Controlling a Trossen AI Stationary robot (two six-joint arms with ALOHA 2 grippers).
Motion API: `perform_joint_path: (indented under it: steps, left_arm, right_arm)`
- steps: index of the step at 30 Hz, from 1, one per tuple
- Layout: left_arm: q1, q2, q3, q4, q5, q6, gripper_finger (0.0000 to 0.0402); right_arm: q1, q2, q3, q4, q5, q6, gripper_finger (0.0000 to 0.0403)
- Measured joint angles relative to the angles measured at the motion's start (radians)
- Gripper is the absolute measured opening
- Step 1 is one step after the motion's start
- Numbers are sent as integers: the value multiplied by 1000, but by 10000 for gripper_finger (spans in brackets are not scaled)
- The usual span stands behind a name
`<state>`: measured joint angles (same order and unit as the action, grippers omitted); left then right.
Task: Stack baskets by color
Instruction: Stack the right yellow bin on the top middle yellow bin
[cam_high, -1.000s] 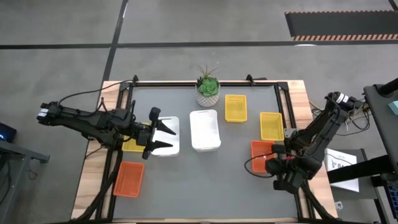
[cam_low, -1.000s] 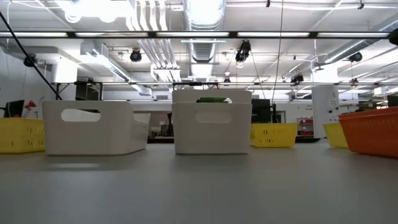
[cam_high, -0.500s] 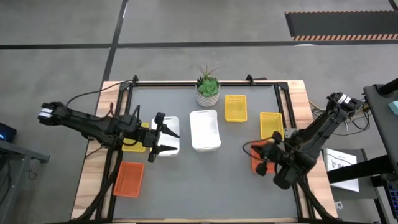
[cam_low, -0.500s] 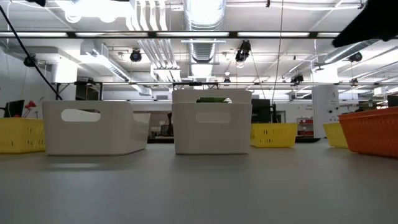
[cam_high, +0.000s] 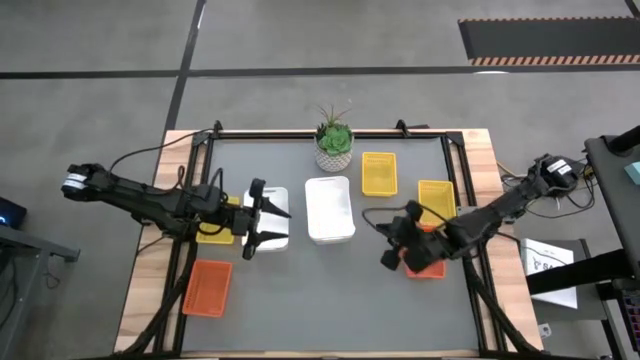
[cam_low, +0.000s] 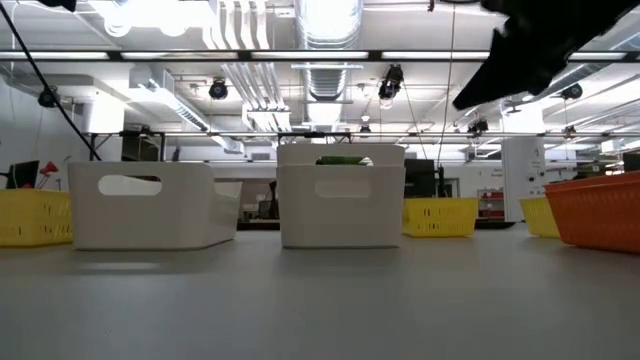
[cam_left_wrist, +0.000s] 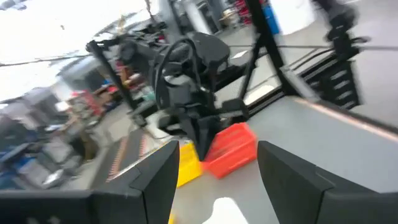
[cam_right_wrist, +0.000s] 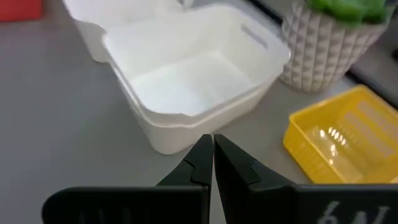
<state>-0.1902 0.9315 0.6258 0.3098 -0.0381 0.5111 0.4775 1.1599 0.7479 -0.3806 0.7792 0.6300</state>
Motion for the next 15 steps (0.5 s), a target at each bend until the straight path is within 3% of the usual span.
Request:
perform_joint_path:
  steps: [7, 15]
  left_arm:
    - [0, -16, 2, 6, -167, 120, 201]
    - [0, -19, 2, -36, -277, 133, 201]
  right_arm:
    - [-213, -12, 0, -27, -231, 89, 8]
    - [-355, -12, 0, -266, -292, 408, 16]
